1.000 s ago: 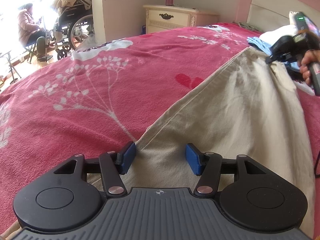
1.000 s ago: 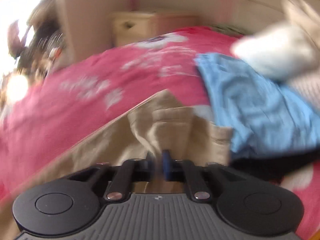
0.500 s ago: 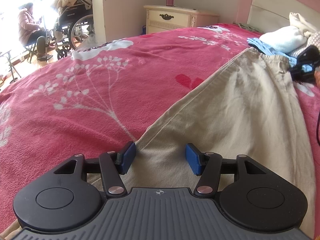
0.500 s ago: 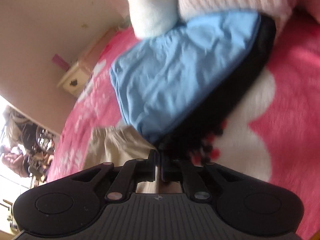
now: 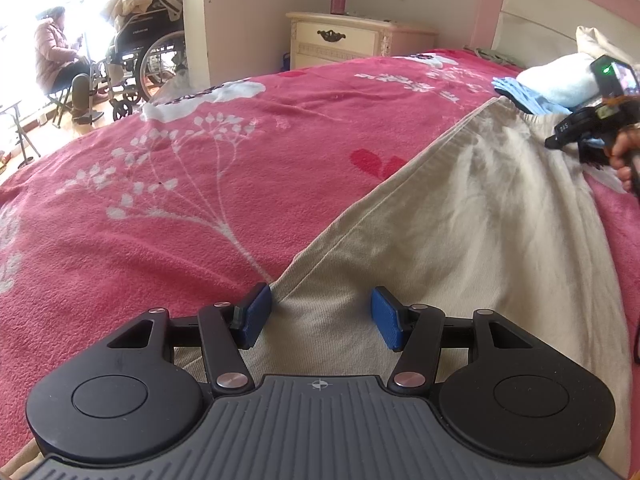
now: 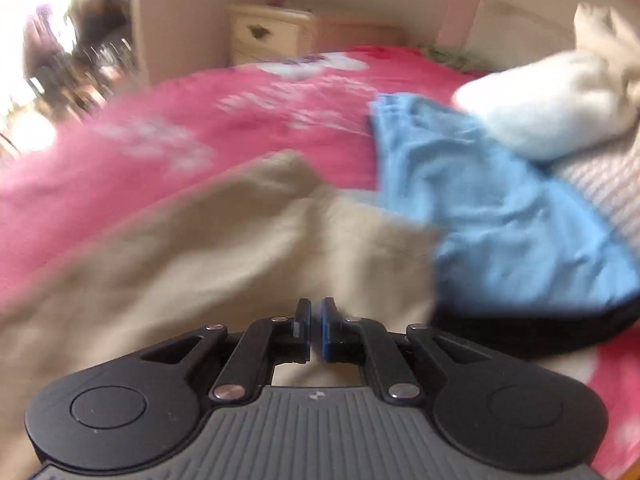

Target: Fold clothes

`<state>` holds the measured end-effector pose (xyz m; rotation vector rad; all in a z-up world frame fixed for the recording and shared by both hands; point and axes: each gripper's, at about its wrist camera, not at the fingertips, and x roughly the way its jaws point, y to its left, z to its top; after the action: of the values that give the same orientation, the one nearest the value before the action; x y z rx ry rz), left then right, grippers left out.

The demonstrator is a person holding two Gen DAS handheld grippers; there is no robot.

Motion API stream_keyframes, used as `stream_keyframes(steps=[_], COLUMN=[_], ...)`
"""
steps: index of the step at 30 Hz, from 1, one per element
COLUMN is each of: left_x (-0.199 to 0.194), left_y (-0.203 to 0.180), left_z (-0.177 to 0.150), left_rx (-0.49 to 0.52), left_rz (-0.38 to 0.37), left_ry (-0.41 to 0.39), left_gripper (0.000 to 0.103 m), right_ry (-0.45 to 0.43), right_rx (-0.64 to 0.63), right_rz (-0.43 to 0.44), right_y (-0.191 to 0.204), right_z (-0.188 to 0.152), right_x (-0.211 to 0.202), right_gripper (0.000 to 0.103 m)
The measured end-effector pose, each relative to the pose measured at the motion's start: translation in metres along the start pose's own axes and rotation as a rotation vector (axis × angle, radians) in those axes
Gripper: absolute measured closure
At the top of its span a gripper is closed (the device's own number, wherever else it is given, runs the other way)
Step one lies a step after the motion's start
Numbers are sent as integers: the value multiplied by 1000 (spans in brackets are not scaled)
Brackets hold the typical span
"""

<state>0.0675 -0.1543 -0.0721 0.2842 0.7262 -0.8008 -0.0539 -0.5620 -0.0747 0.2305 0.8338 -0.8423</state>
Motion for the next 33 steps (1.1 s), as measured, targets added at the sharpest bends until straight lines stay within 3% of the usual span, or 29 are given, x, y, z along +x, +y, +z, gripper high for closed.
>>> stream_keyframes(steps=[1, 4, 6, 8, 9, 11, 13, 14, 15, 17, 20, 22, 23, 25, 27, 28, 30, 33], left_x=[0, 0, 0, 0, 1, 2, 2, 2, 2, 3, 4, 5, 5, 4, 0, -4, -14, -33], left_y=[0, 1, 3, 5, 6, 8, 9, 10, 11, 13, 17, 19, 20, 21, 20, 19, 16, 4], left_z=[0, -1, 0, 1, 1, 1, 1, 1, 1, 1, 0, 0, 0, 0, 3, 4, 6, 8], left_rx=[1, 7, 4, -7, -11, -18, -19, -21, -24, -30, -40, -46, -49, -50, -34, -24, -1, 48], left_rz=[-3, -9, -10, -11, -13, -19, -24, -26, -28, -32, -39, -43, -45, -45, -36, -30, -21, -60], left_ry=[-1, -8, -11, -13, -14, -15, -16, -18, -20, -23, -29, -32, -34, -34, -30, -34, -54, -111], left_gripper=[47, 47, 47, 47, 47, 46, 46, 46, 46, 42, 40, 40, 40, 40, 40, 40, 40, 40], right_ry=[-19, -72, -120, -69, -25, -3, -29, -12, -4, -42, -13, 53, 92, 96, 144, 156, 99, 57], right_rx=[-5, 68, -41, -203, -268, -380, -299, -190, -115, -108, -340, -548, -650, -716, -640, -592, -528, -521], right_rz=[-32, 2, 176, 359, 364, 220, 28, -12, 18, 113, 372, 470, 435, 300, 148, 113, 190, 398], right_y=[-4, -6, 7, 22, 27, 28, 2, -15, -23, -19, 28, 61, 70, 64, 47, 42, 46, 78], right_z=[2, 9, 2, -10, -18, -31, -27, -19, -15, -14, -27, -49, -62, -75, -63, -56, -49, -54], right_x=[3, -14, -37, -46, -43, -31, -23, -25, -32, -58, -98, -113, -113, -111, -108, -112, -134, -158], right_gripper=[103, 103, 102, 102, 102, 102, 102, 102, 101, 101, 101, 101, 101, 100, 100, 99, 100, 99])
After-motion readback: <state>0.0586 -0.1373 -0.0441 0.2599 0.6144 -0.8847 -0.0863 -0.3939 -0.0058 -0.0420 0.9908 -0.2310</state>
